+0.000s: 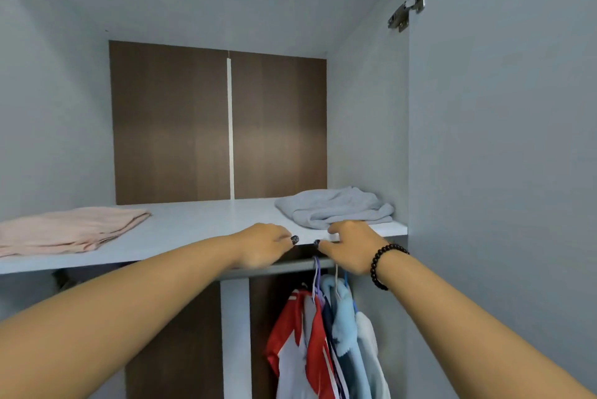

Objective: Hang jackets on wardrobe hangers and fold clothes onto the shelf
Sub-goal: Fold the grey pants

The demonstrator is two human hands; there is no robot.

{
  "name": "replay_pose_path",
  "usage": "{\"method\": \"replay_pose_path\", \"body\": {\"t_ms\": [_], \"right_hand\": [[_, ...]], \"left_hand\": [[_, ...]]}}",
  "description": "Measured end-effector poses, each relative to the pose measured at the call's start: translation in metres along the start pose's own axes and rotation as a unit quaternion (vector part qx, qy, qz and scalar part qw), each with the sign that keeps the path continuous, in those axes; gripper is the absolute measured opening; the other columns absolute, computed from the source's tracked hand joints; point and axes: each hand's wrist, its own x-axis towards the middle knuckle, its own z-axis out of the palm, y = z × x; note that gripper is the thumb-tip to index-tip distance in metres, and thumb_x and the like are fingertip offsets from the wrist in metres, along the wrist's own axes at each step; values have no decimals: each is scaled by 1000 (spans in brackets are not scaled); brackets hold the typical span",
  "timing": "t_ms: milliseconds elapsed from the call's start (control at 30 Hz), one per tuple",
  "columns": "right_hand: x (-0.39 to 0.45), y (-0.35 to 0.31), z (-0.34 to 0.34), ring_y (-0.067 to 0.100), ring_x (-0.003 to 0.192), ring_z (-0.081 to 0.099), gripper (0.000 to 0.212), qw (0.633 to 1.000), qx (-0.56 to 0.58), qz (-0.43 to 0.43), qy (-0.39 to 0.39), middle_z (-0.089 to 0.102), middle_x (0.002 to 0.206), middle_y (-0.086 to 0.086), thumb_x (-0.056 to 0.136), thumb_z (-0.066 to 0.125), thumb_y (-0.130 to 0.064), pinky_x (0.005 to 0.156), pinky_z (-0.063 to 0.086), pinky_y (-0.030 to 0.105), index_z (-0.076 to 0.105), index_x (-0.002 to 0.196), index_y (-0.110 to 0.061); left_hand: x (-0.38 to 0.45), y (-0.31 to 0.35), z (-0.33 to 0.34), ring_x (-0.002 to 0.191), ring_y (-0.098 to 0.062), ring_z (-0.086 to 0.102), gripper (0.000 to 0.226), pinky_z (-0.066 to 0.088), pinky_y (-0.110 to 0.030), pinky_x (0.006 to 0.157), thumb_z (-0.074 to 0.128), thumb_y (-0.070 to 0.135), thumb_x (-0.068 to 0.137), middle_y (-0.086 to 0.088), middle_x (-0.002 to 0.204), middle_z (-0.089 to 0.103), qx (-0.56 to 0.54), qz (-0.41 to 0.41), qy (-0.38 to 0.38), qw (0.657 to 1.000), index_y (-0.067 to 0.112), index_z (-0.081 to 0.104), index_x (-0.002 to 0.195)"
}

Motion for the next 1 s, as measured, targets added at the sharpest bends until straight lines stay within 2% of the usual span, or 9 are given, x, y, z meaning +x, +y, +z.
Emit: {"method": "replay_pose_path", "body": {"t_ms": [100,167,233,367,467,533,667,767,1000], "right_hand": [[-37,-18,2,27,104,57,39,997,-7,-28,-66,60,113,9,93,50,-42,87,48,34,60,110,-9],[-60,-28,6,25,110,56,47,991,0,-38,-125,56,127,10,94,50,-39,94,47,36,49,131,-9],[-83,-37,12,26,119,53,56,983,1,-56,-174,47,139,11,95,51,-30,99,45,35,33,144,-10],[-117,-47,22,19,111,57,70,968,10,-108,-225,42,138,-2,93,50,-16,84,48,24,13,152,-12],[-139,-55,29,23,126,48,70,960,7,-163,-226,20,156,4,93,52,-20,101,43,30,15,152,-17],[-154,-61,33,23,130,44,69,950,19,-203,-236,17,158,3,94,52,-22,102,40,29,15,152,-19],[-191,-72,42,11,107,53,66,921,70,-278,-265,20,156,-2,95,48,-17,87,41,21,15,152,-24],[-228,-80,53,17,128,43,65,891,93,-325,-303,15,157,-7,96,47,-19,97,36,22,15,152,-28],[-322,-109,77,14,137,30,63,806,103,-420,-403,16,156,-9,96,47,-20,106,26,20,16,152,-23]], "left_hand": [[-53,10,-1,109,-24,53,38,40,-37,97,32,36,104,-13,123,59,-8,-5,-16,1000,9,58,112],[-91,17,1,127,-24,47,48,36,-35,106,32,43,103,-8,142,49,31,-20,-64,997,15,44,140],[-128,21,5,139,-23,36,58,29,-35,113,30,50,101,-4,154,36,87,-36,-113,989,20,28,151],[-195,24,17,144,-21,28,61,24,-37,118,29,56,99,1,158,28,106,-71,-129,983,24,23,152],[-247,39,24,144,-20,29,61,25,-37,118,29,54,100,1,157,30,84,-112,-128,982,24,23,152],[-281,52,29,143,-19,31,59,25,-35,116,29,53,100,2,156,32,68,-144,-123,980,26,23,152],[-345,80,45,141,-18,33,59,28,-35,115,30,55,99,2,155,34,37,-225,-96,969,28,24,152],[-393,110,59,142,-17,31,60,26,-34,116,29,55,99,3,156,31,3,-289,-68,955,26,25,152],[-502,184,89,143,-12,27,63,21,-27,115,28,58,98,6,158,28,-43,-426,-47,903,25,24,152]]}}
